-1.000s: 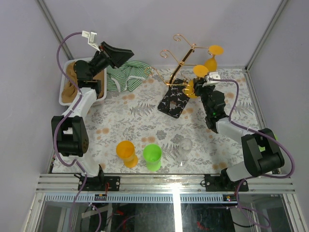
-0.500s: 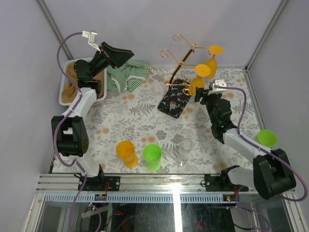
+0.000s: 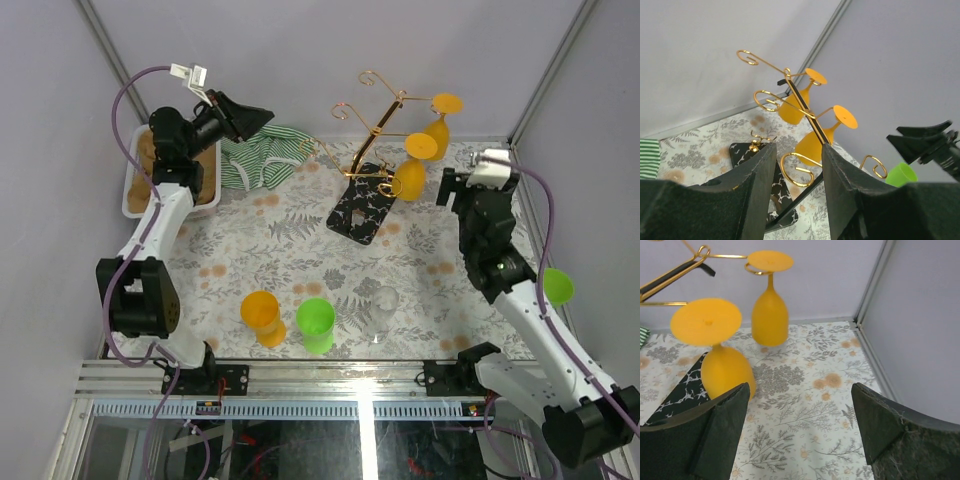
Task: Place the wine glass upside down on the wine glass rack
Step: Turn the wine glass upside down at the wine rack, then pick up the wine glass at the center of the board.
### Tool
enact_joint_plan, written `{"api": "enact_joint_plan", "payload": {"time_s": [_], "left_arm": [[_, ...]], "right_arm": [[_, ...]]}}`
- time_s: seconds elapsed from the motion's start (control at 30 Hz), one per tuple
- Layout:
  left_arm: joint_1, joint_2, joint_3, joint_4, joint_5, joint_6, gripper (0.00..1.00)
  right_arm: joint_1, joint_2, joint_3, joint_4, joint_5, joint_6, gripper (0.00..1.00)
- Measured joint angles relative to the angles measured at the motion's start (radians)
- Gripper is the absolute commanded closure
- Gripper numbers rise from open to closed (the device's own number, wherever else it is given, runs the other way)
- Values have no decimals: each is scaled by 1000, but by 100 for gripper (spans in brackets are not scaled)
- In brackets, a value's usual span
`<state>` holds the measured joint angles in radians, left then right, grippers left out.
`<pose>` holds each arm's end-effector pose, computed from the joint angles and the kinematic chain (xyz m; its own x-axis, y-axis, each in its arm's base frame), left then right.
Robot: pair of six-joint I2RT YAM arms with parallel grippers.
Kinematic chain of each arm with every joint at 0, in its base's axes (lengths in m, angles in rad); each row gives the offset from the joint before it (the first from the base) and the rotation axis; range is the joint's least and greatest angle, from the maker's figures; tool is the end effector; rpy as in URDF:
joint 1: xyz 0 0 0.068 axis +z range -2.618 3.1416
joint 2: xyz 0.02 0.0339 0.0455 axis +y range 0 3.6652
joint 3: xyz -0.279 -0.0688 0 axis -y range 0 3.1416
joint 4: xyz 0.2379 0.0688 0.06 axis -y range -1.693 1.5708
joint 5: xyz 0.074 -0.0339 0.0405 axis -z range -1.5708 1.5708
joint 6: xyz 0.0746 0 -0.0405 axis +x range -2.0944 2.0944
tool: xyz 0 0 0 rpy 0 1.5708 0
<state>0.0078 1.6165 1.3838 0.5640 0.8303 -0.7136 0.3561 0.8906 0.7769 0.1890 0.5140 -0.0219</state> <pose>0.3961 -0.0520 0.4362 -0.2075 -0.4432 -0.8721 0.7366 0.5158 -0.4375 0.2249 0.0445 0.3735 0.0671 0.0046 -0.9977 0.1574 0.9874 0.0151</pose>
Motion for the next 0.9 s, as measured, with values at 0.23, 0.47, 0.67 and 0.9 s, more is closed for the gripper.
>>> {"api": "enact_joint_plan", "payload": {"time_s": [0.23,0.47,0.67,0.9], "left_arm": [[-12,-76,0,-171,-33,112,59],[-147,-190,34,-467,-117,357,59],[-201,-281,50,-699,-214,479,60],[-240,-452,-87,-943,-334,515,62]], "right_arm": [[0,190,379,-289,53,10,7],[0,349,690,-458,50,13,6],[-5,478,924,-585,20,11,4],[-34,563,1073,-671,-8,8,4]]}}
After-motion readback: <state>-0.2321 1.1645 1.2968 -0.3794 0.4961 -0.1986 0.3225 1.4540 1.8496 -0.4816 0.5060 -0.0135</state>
